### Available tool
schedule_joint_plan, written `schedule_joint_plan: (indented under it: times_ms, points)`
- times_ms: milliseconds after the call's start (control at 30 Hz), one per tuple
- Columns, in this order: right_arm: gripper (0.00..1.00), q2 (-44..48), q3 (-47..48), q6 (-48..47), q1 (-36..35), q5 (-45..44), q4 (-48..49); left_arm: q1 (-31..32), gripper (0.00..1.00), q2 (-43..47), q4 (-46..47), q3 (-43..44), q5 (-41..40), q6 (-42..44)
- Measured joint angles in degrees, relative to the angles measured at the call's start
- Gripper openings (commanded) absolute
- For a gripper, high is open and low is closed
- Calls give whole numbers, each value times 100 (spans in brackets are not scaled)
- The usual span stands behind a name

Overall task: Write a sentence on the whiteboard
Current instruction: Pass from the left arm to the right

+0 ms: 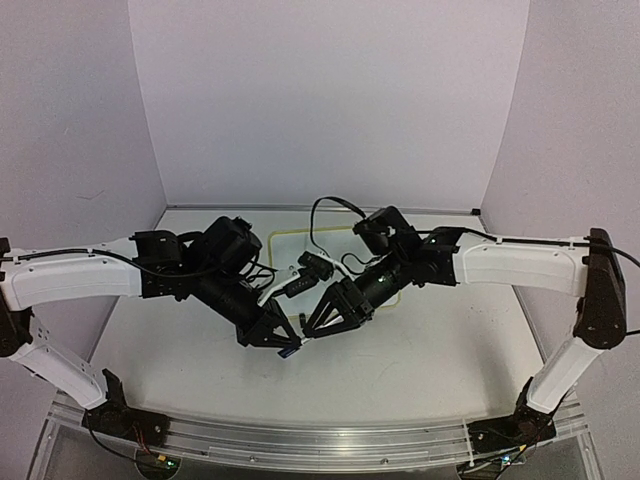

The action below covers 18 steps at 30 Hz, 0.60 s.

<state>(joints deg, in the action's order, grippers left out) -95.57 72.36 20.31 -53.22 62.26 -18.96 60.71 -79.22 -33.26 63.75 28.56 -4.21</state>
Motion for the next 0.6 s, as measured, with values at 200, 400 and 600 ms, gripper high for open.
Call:
schedule_joint_plan:
  times_ms: [200,400,600]
  points:
    - [41,-22,2,-85,-40,-20,-52,4,0,-44,-41,0,69,8]
    - [16,-154,2,-111,-41,-127,-141,18,0,-63,-111,0,149,27]
    - [0,-198,2,-170,-41,-210,-196,37,1,-65,-137,0,157,44]
